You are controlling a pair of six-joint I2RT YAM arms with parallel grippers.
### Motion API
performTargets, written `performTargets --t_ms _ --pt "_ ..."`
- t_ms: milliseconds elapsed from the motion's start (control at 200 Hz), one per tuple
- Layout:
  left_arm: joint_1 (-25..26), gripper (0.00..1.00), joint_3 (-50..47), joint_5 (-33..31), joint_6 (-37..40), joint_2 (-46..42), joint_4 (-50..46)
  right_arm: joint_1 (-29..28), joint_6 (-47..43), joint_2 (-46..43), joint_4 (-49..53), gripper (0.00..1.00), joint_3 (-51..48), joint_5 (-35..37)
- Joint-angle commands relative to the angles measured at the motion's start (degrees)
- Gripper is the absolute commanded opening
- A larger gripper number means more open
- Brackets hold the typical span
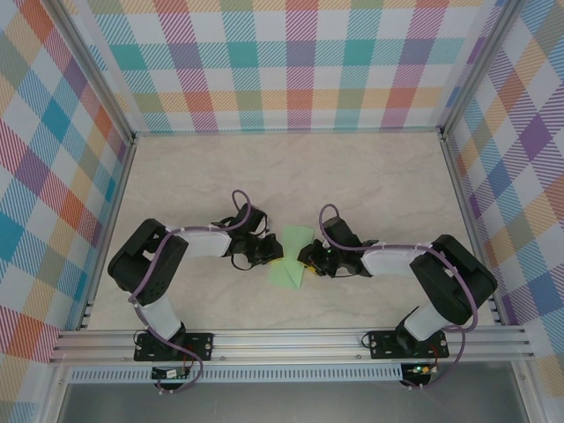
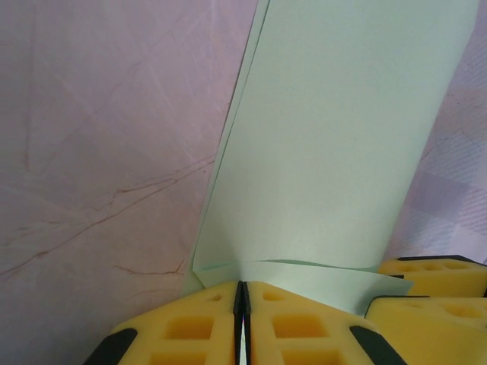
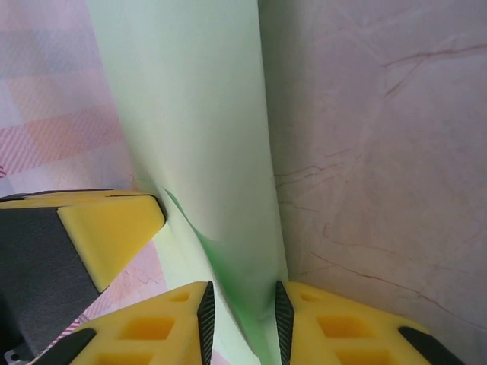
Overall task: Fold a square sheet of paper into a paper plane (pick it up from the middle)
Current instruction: Turn over the paper at the center of the table.
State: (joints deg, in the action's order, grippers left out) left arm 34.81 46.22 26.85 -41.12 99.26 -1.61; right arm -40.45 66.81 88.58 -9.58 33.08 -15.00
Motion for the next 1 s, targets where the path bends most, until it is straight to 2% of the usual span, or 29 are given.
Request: performTargets --t_ms 0,465,995 --pt "0.1 0.11 -0.6 -2.8 -0.7 -0.9 -3.5 -0.1 -0.8 -1.0 -2.1 0.31 -0.2 0.2" --pt "-1.2 0.11 -2.1 -4.3 -2.1 -1.5 -3.1 -0.1 -1.9 -2.0 3.1 0.36 0.3 2.6" --pt "-1.9 0.11 -3.8 -3.6 -3.8 -1.5 -1.3 -0.2 -1.7 2.6 -7.0 0.29 -0.2 -3.4"
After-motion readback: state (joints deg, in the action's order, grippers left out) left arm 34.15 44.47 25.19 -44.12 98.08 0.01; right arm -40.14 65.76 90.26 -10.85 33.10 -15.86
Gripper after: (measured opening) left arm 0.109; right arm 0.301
